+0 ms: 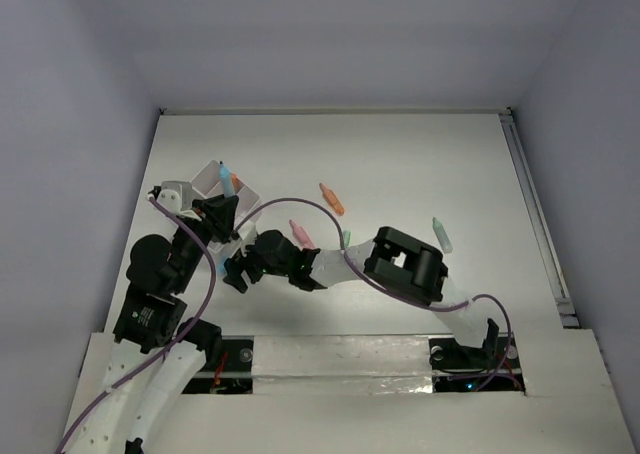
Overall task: Sort the stationery into containers
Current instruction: Move the pen cap to the center of the board.
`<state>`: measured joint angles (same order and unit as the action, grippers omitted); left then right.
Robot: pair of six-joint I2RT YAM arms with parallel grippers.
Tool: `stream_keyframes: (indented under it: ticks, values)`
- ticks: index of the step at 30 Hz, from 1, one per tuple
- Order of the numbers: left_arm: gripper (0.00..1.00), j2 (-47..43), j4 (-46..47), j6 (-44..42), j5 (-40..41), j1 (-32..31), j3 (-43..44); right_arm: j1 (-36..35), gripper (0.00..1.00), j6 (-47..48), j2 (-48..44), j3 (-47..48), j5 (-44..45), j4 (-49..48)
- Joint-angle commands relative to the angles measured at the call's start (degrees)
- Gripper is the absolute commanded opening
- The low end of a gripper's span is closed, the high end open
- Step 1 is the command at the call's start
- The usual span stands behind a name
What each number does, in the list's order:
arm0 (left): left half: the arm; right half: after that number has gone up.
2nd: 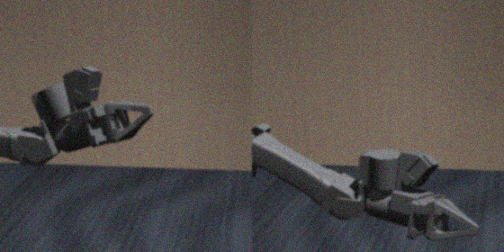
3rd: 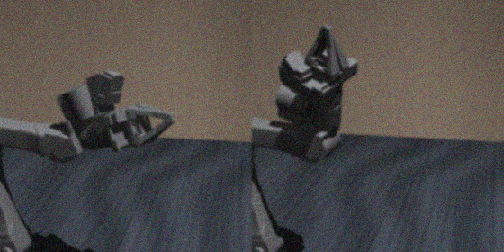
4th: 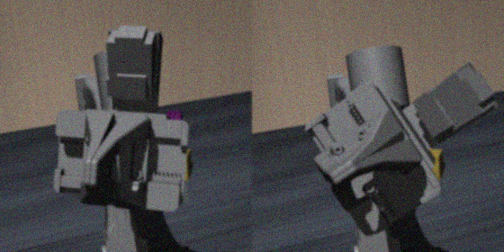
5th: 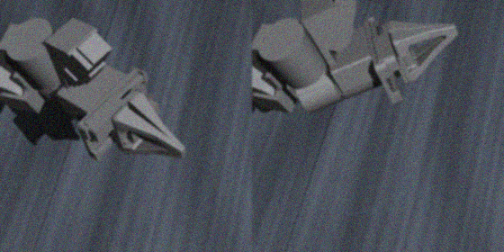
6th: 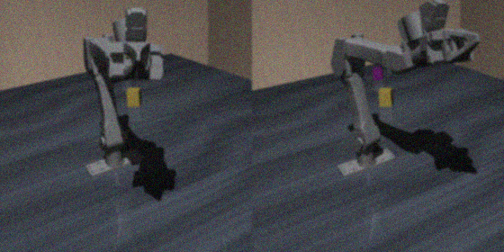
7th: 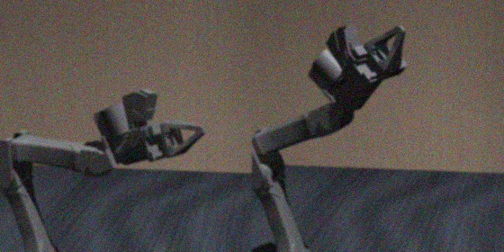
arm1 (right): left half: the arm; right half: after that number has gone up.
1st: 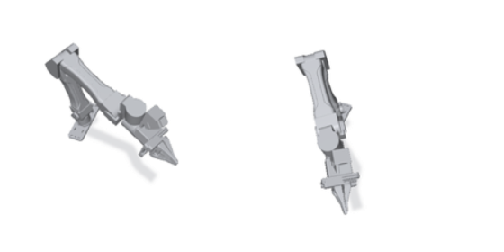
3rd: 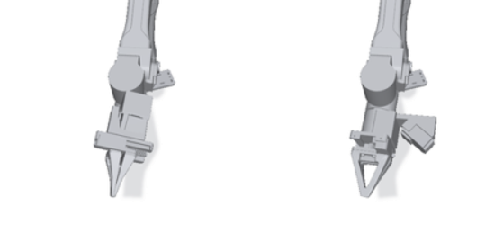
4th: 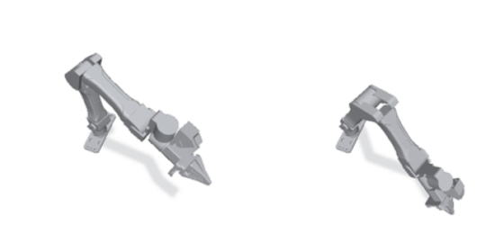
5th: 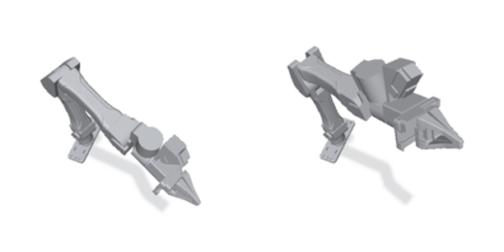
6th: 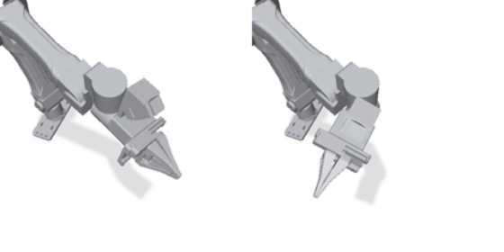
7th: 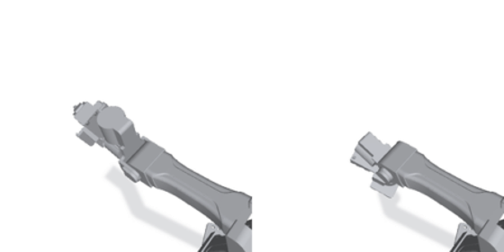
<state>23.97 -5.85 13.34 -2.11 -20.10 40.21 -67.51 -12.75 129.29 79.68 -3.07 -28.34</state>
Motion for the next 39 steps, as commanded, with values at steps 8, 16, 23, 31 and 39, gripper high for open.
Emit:
stream_keyframes:
  ticks: [8, 16, 23, 31, 39]
  values:
    - [0.0, 0.9, 2.7, -0.3, -1.1, 0.4, 1.0, -3.2, 0.83, 6.9, 7.8, 6.0, 6.8, 2.6]
    - [0.0, 1.3, 2.9, -0.2, -2.5, 0.4, 0.8, -5.4, 0.6, 7.2, 10.7, 8.0, 16.6, 4.8]
    - [0.0, 1.4, 2.9, -0.2, -2.8, 0.4, 0.9, -5.4, 0.28, 6.2, 7.2, 3.3, 19.4, 2.7]
    - [0.0, 1.4, 2.8, -0.2, -3.1, 0.4, 0.9, -5.4, 0.2, 7.6, -12.1, -14.4, 18.6, -5.0]
    - [0.0, 1.4, 2.7, 0.0, -3.7, 0.4, 0.9, -5.4, 0.19, 4.6, -35.3, -35.3, 20.6, 5.8]
